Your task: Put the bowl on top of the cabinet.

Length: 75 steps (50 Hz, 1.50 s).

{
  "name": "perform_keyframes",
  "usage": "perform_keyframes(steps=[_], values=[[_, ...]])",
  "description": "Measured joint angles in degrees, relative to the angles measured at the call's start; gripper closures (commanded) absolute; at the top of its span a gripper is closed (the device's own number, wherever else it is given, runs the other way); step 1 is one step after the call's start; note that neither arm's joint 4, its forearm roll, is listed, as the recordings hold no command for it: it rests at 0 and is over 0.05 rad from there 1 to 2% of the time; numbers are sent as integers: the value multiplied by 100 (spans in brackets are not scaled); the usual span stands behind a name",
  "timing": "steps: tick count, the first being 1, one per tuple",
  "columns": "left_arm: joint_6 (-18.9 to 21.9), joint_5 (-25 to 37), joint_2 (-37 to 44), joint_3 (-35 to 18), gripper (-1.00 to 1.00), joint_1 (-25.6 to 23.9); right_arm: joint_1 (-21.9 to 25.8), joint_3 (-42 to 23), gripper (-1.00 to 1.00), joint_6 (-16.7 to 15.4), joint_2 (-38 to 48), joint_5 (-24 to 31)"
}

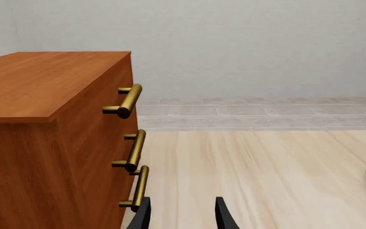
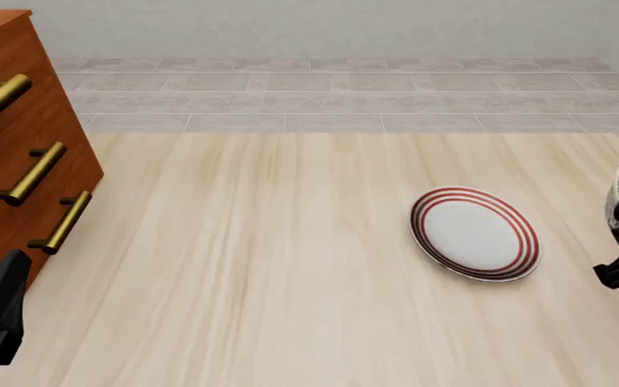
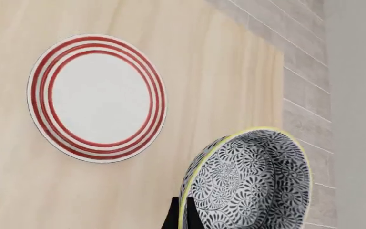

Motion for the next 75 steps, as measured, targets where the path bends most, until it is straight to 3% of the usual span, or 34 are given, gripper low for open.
perform_keyframes(steps=[19, 38, 55, 75], values=[[0, 0, 0, 0, -100, 0, 1242, 57, 100, -484, -1194, 365], [0, 0, 0, 0, -100, 0, 2148, 220, 100, -1325, -1684, -52], [-3, 22, 5, -26, -100, 0, 2899, 254, 100, -1984, -1461, -677], [-6, 11, 15, -26, -100, 0, 3502, 65, 100, -2252, -840, -1333]])
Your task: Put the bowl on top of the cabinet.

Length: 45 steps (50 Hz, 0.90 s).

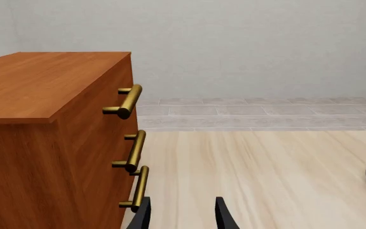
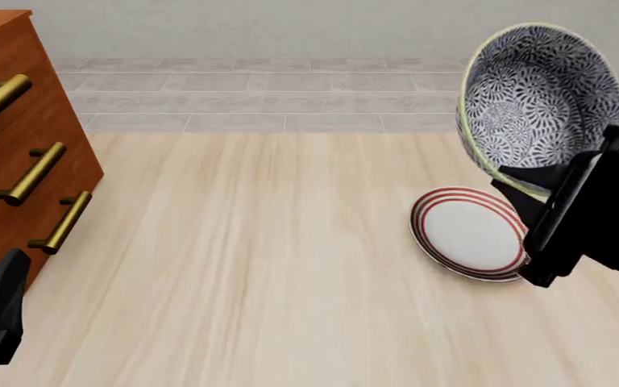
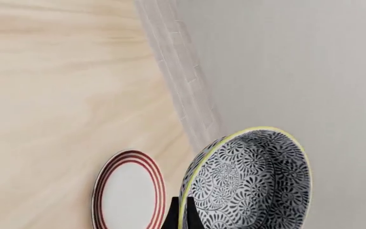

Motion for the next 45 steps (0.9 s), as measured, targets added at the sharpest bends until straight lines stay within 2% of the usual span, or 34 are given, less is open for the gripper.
perform_keyframes(steps=[19, 32, 38, 45], values=[[-2, -9, 2, 7, -100, 0, 287, 40, 100, -463, 850, -925], [12, -44, 69, 9, -100, -100, 418, 216, 100, -639, 1293, -1451], [-216, -145, 530, -126, -100, -369, 459, 292, 100, -722, 1412, -1608], [-591, 47, 1157, -644, -100, -828, 492, 375, 100, -787, 1470, -1710]])
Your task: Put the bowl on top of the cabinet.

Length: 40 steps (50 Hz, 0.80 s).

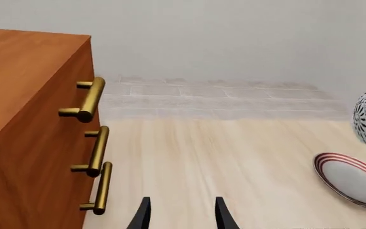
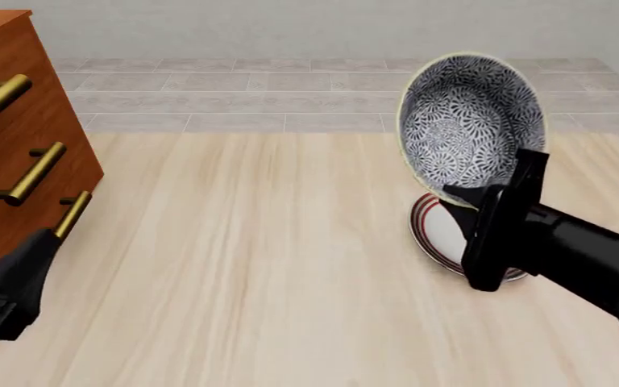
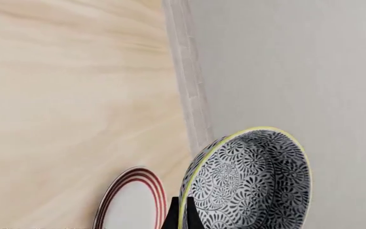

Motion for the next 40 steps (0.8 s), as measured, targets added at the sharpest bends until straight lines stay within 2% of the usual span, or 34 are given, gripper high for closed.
perform_keyframes(steps=[17, 23, 40], values=[[-869, 1180, 1386, -1796, -100, -1209, 30, 219, 100, -82, 57, -151], [-1089, 1576, 1743, -2390, -100, -1621, 49, 223, 100, 1, 75, -121], [-1435, 2326, 2696, -3891, -100, -2212, 127, 318, 100, -11, 47, -113]])
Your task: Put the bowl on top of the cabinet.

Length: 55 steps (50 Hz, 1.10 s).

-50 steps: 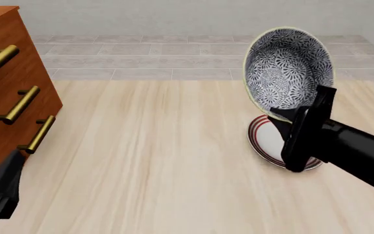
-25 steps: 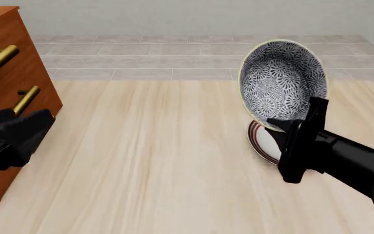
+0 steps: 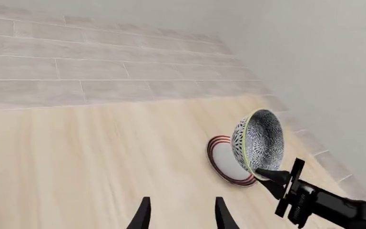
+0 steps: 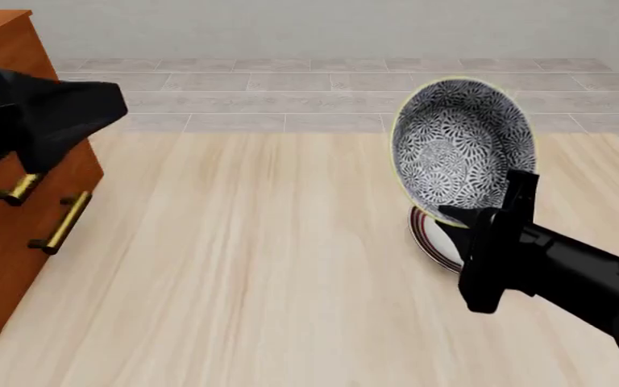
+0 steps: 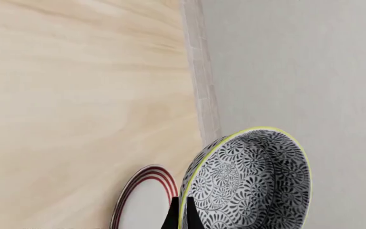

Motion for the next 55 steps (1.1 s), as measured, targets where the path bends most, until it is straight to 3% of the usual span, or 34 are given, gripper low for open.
perform_keyframes(steps=[9, 21, 55], values=[[-286, 239, 417, -611, -100, -293, 89, 61, 100, 14, -93, 54], [-455, 290, 830, -1018, -100, -497, 190, 116, 100, 60, -211, 125], [-962, -14, 1703, -1254, -100, -983, 587, 189, 100, 106, -239, 67]])
